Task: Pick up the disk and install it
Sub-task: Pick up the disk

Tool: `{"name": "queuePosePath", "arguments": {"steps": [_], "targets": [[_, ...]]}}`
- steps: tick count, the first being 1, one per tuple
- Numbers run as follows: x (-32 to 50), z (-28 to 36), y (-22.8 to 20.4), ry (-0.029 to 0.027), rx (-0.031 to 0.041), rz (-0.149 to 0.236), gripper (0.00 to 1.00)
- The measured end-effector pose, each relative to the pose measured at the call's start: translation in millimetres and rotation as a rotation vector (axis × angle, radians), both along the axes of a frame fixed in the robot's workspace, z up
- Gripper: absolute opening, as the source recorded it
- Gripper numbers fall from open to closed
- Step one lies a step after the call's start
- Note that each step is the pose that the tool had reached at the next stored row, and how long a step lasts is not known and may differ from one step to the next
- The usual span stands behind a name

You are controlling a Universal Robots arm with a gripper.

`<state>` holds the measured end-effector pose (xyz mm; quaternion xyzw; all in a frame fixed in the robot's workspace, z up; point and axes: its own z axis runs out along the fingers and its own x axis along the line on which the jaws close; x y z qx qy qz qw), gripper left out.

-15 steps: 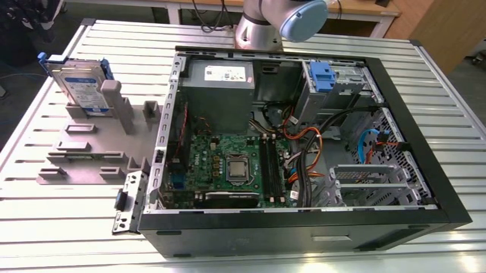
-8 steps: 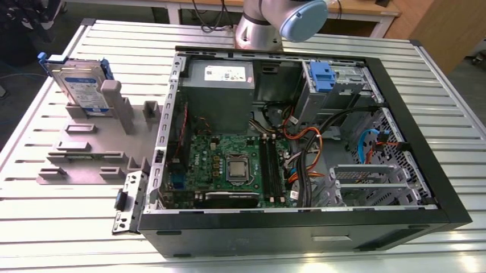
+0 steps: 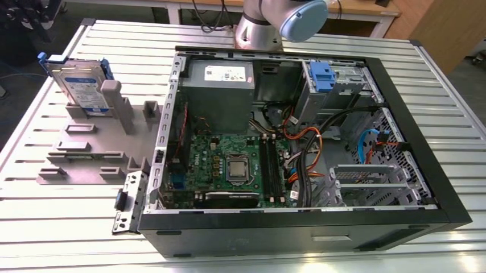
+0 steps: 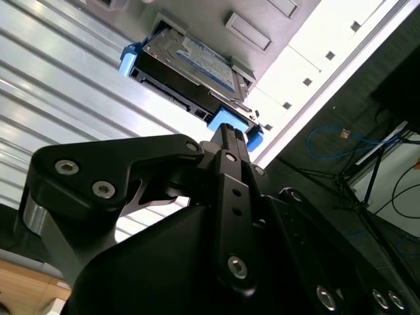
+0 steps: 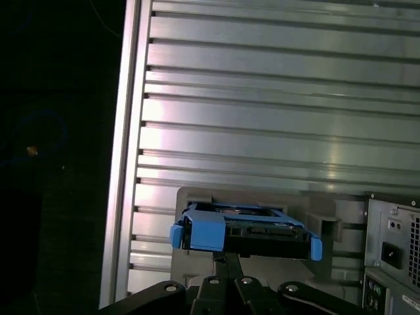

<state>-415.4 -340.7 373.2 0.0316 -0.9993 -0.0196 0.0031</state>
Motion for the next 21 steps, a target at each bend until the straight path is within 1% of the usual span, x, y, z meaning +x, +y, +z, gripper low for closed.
{"name": "queuePosePath", "arguments": {"steps": [8,21], "targets": [[0.0,0.0,0.0,0.0,0.0,0.029,0.11],[0.0,0.0,0.0,0.0,0.0,0.061,0.11]]}}
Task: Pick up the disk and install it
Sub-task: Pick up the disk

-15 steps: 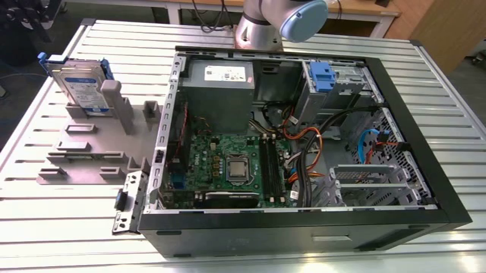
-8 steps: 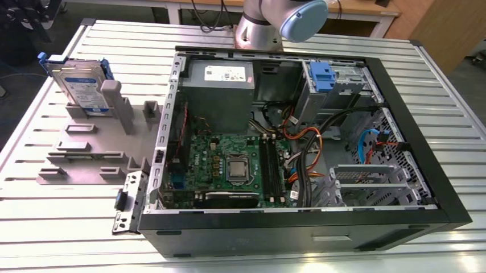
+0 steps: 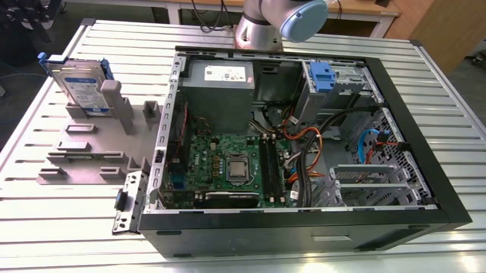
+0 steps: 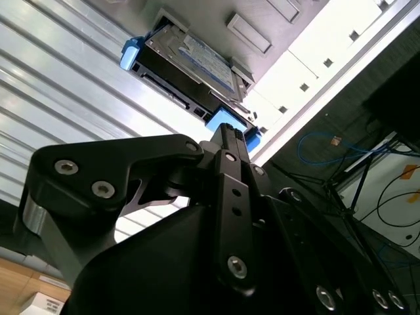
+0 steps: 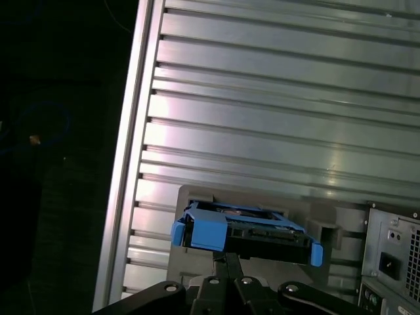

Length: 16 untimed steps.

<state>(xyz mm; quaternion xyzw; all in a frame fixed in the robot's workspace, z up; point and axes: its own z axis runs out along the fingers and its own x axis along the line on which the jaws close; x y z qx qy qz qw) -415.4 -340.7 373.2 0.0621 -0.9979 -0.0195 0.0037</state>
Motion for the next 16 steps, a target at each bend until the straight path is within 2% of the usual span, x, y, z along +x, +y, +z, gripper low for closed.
{"name": "queuePosePath", "arguments": {"steps": [16], "targets": [[0.0,0.0,0.0,0.0,0.0,0.038,0.11]]}}
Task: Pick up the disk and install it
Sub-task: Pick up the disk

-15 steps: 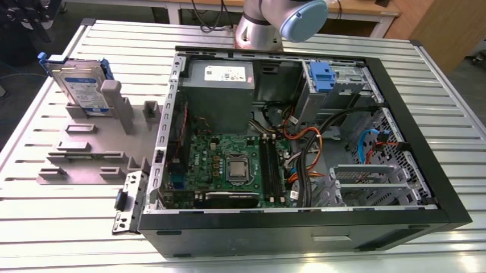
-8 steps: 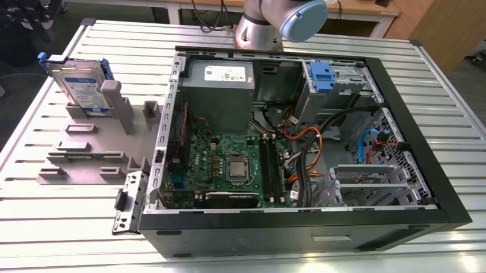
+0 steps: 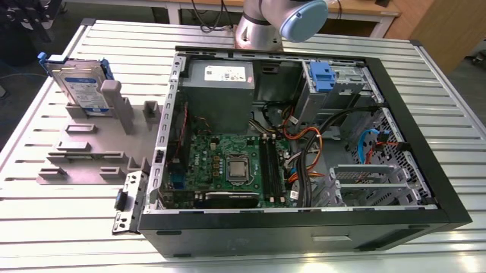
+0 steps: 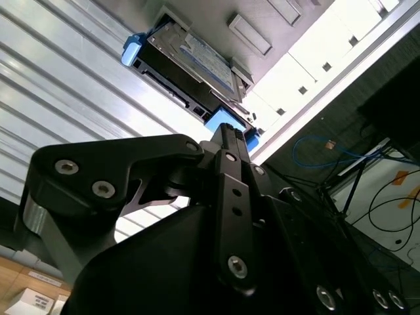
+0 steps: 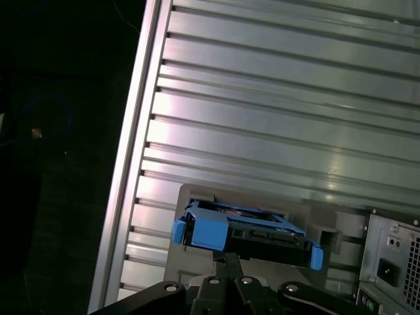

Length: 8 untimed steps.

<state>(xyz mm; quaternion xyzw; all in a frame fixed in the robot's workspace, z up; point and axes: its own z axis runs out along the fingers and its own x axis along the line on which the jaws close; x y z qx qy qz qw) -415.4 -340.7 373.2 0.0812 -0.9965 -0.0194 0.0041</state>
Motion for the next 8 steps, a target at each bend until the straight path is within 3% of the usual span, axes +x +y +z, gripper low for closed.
{"name": "queuePosePath", "arguments": {"steps": [8], "targets": [[0.0,0.0,0.0,-0.0001,0.0,0.022,0.11]]}}
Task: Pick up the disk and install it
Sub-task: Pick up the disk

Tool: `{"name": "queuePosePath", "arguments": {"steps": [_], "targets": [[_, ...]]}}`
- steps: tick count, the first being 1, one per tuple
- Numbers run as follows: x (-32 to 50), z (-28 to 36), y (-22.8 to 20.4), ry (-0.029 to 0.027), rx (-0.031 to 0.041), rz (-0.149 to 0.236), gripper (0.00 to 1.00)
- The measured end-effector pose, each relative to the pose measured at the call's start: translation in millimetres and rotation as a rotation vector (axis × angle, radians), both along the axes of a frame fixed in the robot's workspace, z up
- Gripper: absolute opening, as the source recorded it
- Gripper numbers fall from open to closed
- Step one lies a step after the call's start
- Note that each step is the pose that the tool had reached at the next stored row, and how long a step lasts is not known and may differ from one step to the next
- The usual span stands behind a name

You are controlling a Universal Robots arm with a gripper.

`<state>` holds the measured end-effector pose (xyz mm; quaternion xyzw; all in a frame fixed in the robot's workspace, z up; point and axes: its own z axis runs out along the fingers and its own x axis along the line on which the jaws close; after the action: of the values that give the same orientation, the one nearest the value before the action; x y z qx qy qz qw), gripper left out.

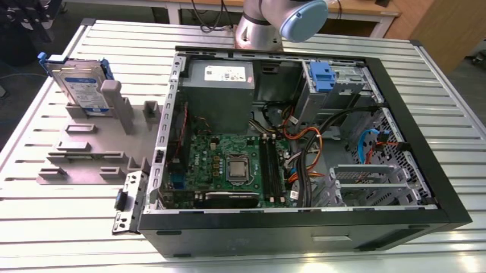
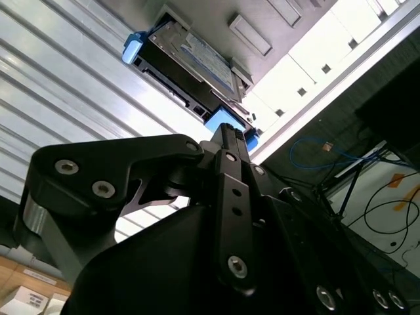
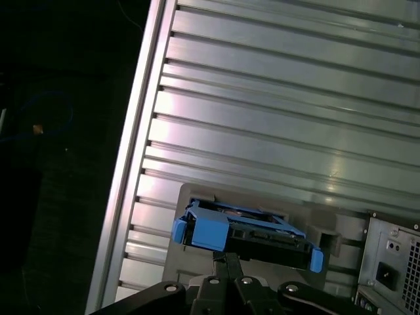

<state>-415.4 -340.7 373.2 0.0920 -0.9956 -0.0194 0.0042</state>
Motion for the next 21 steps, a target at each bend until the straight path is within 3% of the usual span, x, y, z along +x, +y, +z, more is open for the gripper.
{"name": "queuePosePath", "arguments": {"steps": [21], "targets": [[0.0,0.0,0.0,0.0001,0.0,0.058,0.11]]}}
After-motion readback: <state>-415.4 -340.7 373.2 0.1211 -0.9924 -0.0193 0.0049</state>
